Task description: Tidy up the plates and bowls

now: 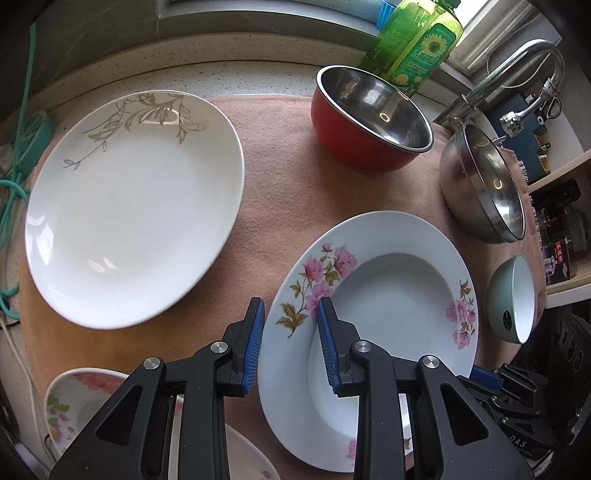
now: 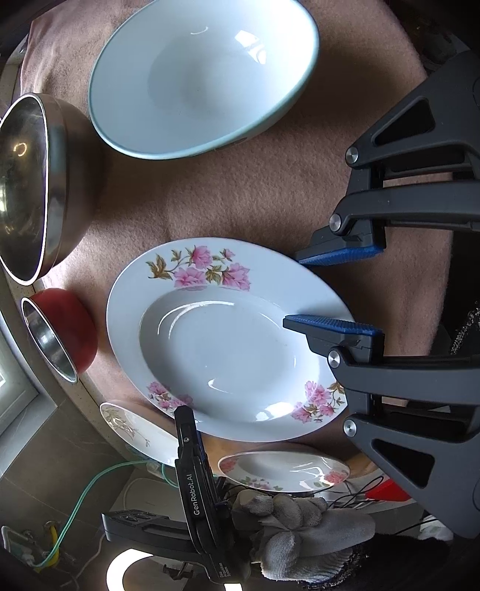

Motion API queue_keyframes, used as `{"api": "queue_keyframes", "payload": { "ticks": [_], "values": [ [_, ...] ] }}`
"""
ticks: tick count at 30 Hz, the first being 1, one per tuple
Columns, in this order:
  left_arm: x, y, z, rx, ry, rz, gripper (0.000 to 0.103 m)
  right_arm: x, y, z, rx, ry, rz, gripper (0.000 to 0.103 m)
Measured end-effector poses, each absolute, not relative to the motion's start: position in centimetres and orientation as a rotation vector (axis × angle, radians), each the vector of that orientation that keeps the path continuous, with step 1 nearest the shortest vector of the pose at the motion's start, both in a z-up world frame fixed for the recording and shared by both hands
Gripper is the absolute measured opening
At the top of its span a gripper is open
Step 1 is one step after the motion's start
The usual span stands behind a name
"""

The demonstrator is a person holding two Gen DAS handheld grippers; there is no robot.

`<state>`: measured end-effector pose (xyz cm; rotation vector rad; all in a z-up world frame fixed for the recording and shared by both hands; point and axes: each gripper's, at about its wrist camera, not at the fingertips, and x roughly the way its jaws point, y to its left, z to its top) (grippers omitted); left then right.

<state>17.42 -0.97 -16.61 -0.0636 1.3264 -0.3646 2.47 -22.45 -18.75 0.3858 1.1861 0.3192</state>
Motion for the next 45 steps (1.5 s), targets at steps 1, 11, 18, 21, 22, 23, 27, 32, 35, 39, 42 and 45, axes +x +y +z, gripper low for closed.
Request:
{"api": "queue_keyframes", "payload": {
  "ticks": [1, 11, 18, 21, 22, 23, 27, 32, 35, 39, 42, 45],
  "values": [
    [17.2, -1.0, -16.6, -0.063, 1.326, -0.364, 0.028, 2.4, -22.6, -18.8, 0.386, 1.189, 0.320, 0.027],
    [14.9, -1.7, -16.7, -0.070, 1.324, -0.351, 0.028, 1.6, -22.7, -18.7, 0.349, 1.210, 0.334, 0.027],
    [12.8, -2.0, -16.8, -0.082, 1.328, -0.337, 0.028, 0.9, -22.7, -18.7, 0.323, 1.216, 0.348, 0.027],
    [12.0, -2.1, -16.8, -0.091, 1.326, -0.329, 0.028, 0.8, -22.6, -18.8, 0.315, 1.219, 0.352, 0.028],
    [11.8, -2.2, -16.8, -0.093, 1.327, -0.327, 0.028, 0.7, -22.4, -18.8, 0.314, 1.220, 0.353, 0.027],
    [11.5, -2.2, -16.8, -0.094, 1.326, -0.325, 0.028, 0.7, -22.4, -18.9, 0.313, 1.223, 0.355, 0.028],
    [10.6, -2.4, -16.8, -0.096, 1.326, -0.320, 0.028, 0.4, -22.4, -19.0, 0.308, 1.230, 0.363, 0.028],
    [10.0, -2.4, -16.8, -0.091, 1.325, -0.318, 0.028, 0.1, -22.4, -19.2, 0.309, 1.238, 0.368, 0.028],
    [10.1, -2.5, -16.8, -0.091, 1.327, -0.319, 0.028, -0.1, -22.3, -19.3, 0.306, 1.240, 0.371, 0.028],
    [10.2, -2.7, -16.8, -0.089, 1.324, -0.319, 0.028, -0.5, -22.6, -19.5, 0.310, 1.242, 0.377, 0.028],
    [10.1, -2.6, -16.9, -0.085, 1.320, -0.315, 0.028, -0.8, -22.8, -19.5, 0.307, 1.245, 0.380, 0.029],
    [10.1, -2.8, -16.8, -0.076, 1.316, -0.310, 0.028, -0.9, -22.9, -19.5, 0.294, 1.250, 0.378, 0.031]
  ]
}}
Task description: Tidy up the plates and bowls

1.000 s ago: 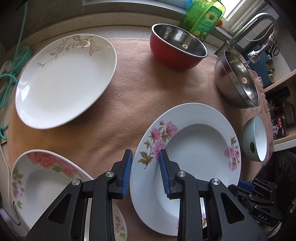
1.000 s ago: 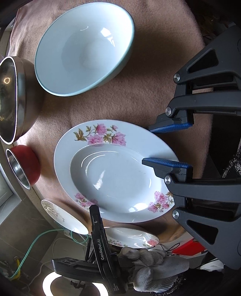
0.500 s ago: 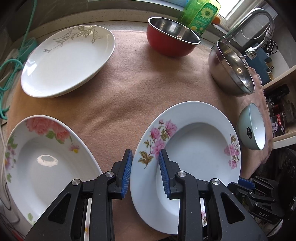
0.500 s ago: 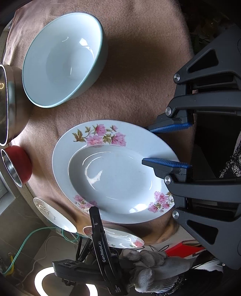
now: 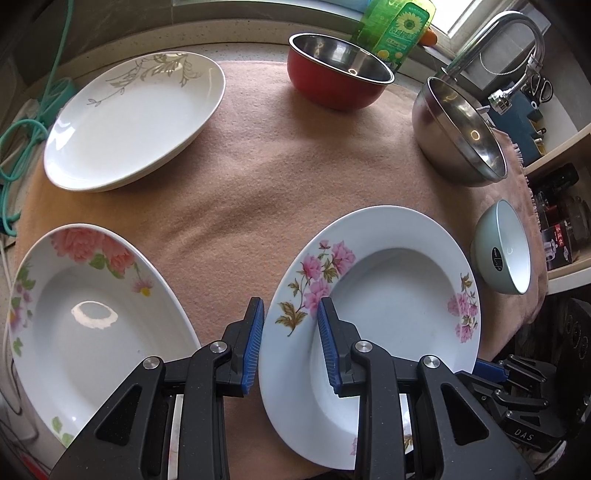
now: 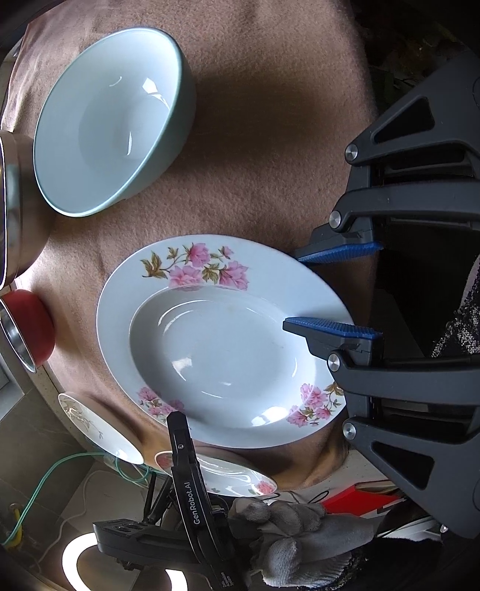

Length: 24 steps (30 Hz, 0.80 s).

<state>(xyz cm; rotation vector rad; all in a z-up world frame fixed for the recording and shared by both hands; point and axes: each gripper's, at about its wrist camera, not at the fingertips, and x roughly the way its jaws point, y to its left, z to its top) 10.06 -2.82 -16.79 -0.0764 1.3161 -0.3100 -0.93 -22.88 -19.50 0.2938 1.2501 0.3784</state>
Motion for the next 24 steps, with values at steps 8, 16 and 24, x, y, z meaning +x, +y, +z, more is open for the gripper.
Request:
{"api": "queue_keyframes", "payload": {
  "ticks": [8, 16, 24],
  "values": [
    [10.2, -2.5, -16.7, -0.096, 1.317, -0.311, 0.028, -1.1, -22.9, -18.6, 0.253, 1.249, 0.353, 0.032],
    [10.5, -1.8, -15.0, -0.112, 1.273, -0.316, 0.028, -1.9, -23.8, -16.5, 0.239, 1.196, 0.335, 0.035],
    [10.0, -0.3, -13.0, -0.161, 1.215, -0.298, 0.029, -1.6, -24.1, -14.2, 0.259, 1.120, 0.347, 0.052]
  ]
}}
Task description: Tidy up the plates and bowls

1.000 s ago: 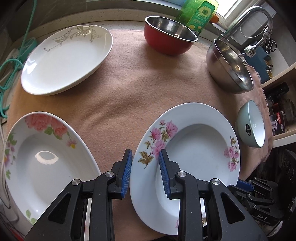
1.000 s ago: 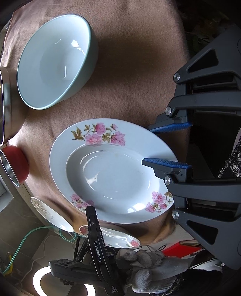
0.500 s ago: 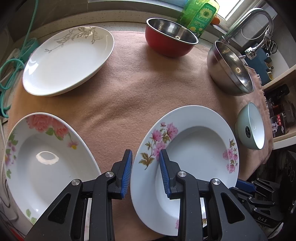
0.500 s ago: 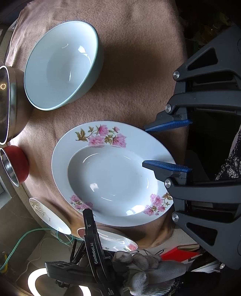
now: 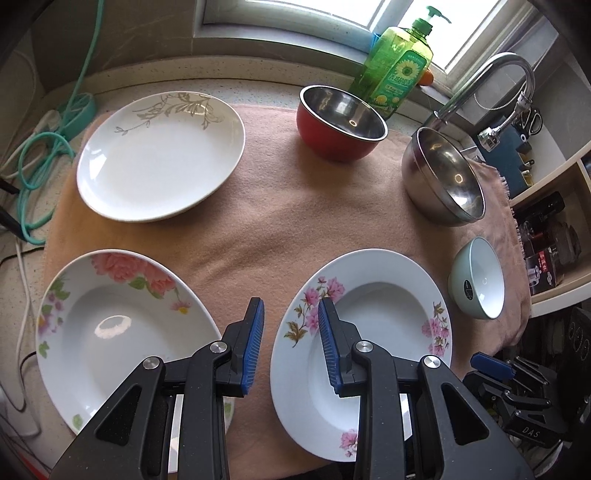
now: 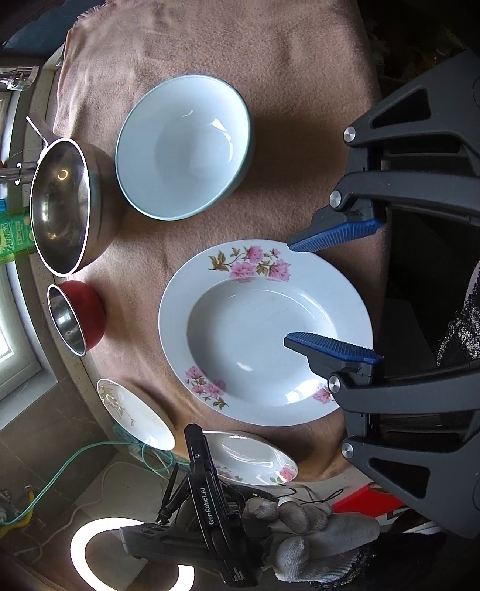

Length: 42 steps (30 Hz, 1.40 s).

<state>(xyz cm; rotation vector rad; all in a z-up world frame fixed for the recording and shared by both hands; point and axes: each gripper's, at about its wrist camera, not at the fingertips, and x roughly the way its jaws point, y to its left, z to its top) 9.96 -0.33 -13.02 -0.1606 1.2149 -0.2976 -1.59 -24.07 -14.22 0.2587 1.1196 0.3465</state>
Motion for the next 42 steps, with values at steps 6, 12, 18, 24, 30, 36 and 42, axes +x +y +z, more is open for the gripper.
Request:
{"api": "queue_keyframes", "payload": {
  "ticks": [6, 12, 18, 24, 30, 36, 42],
  "values": [
    [7.9, 2.5, -12.3, -0.257, 1.168, -0.249, 0.042, -0.7, -22.5, -13.4, 0.255, 1.097, 0.396, 0.064],
    [4.9, 5.7, -12.2, -0.312, 1.149, -0.158, 0.043, 0.2, -19.4, -12.6, 0.211, 1.078, 0.470, 0.066],
    [2.4, 9.8, -11.9, -0.375, 1.106, -0.043, 0.043, 1.2, -15.6, -12.1, 0.159, 1.060, 0.542, 0.066],
    [0.7, 13.6, -13.0, -0.434, 1.098, 0.058, 0.043, 2.1, -11.6, -12.1, 0.115, 1.042, 0.641, 0.066],
    [-0.2, 16.3, -14.0, -0.455, 1.096, 0.115, 0.043, 3.3, -8.8, -12.5, 0.071, 1.051, 0.646, 0.066],
    [-0.1, 17.7, -15.0, -0.471, 1.096, 0.151, 0.043, 4.6, -6.6, -13.0, 0.041, 1.075, 0.653, 0.063],
    [0.3, 17.9, -15.5, -0.461, 1.088, 0.138, 0.040, 5.6, -4.6, -14.1, 0.002, 1.112, 0.657, 0.050]
  ]
}}
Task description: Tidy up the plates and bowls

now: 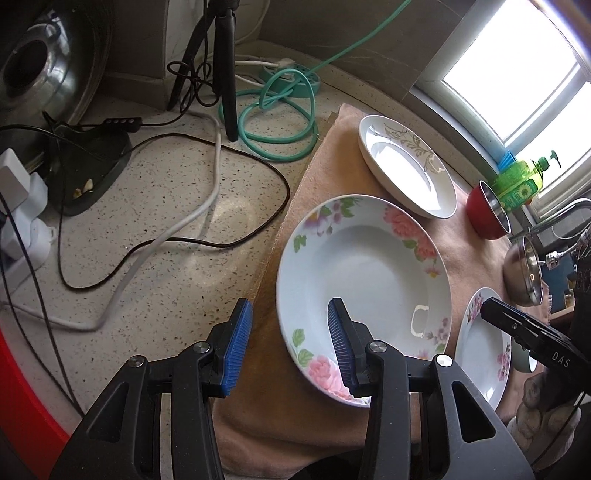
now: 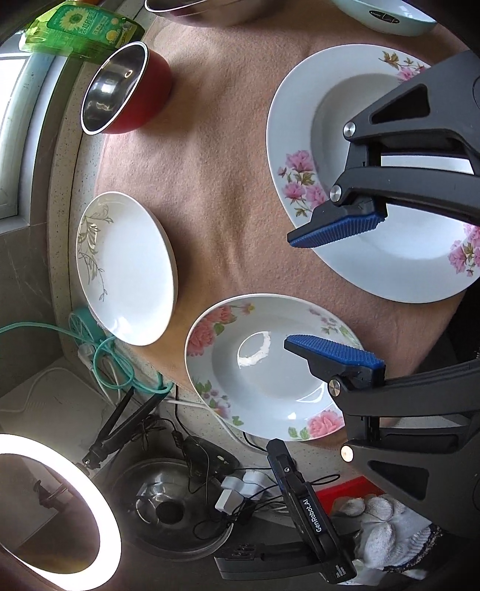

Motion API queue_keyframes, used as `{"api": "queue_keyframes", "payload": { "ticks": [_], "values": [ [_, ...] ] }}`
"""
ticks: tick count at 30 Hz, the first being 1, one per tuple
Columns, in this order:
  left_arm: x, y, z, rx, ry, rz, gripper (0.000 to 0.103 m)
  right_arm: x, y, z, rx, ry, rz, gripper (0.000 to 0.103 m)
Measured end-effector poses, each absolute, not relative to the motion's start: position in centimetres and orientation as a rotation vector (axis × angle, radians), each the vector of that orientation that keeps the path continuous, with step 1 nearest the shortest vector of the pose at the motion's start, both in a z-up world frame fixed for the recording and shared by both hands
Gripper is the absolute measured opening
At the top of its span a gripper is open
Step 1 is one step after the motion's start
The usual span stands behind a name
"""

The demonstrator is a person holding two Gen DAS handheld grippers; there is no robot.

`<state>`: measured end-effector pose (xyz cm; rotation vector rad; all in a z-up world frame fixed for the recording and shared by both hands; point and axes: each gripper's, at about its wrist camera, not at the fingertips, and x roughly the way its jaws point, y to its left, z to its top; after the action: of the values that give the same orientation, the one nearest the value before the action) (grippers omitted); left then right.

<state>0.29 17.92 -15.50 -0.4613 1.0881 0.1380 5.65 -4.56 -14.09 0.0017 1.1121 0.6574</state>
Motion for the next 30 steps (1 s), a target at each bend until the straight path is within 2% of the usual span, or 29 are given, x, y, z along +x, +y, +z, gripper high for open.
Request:
{"api": "queue_keyframes", "payload": {
  "ticks": [2, 5, 7, 10, 13, 20, 23, 30],
  "values": [
    [0.5, 17.9, -15.7, -0.457, 1.091, 0.133, 0.040, 6.1, -4.2, -14.5, 0.008, 1.127, 0.659, 0.046],
    [0.7, 18.3, -16.2, -0.482, 1.098, 0.129, 0.034, 6.7, -3.9, -15.2, 0.019, 1.149, 0.658, 0.043],
    [0.8, 18.4, -16.4, -0.491, 1.104, 0.119, 0.026, 7.2, -3.7, -15.7, 0.029, 1.166, 0.651, 0.041],
    [1.0, 18.4, -16.6, -0.487, 1.110, 0.112, 0.026, 7.8, -3.6, -16.4, 0.048, 1.192, 0.648, 0.035],
    [1.2, 18.3, -16.8, -0.488, 1.116, 0.103, 0.020, 8.0, -3.4, -16.9, 0.063, 1.211, 0.652, 0.034],
    [1.6, 18.4, -17.3, -0.484, 1.130, 0.085, 0.018, 8.1, -2.4, -17.5, 0.066, 1.232, 0.660, 0.026],
    [1.7, 18.4, -17.3, -0.487, 1.133, 0.080, 0.018, 8.2, -2.1, -17.7, 0.063, 1.241, 0.667, 0.019],
    [2.1, 18.6, -17.8, -0.507, 1.140, 0.075, 0.016, 8.0, -1.0, -17.9, 0.029, 1.240, 0.676, 0.014]
  ]
}}
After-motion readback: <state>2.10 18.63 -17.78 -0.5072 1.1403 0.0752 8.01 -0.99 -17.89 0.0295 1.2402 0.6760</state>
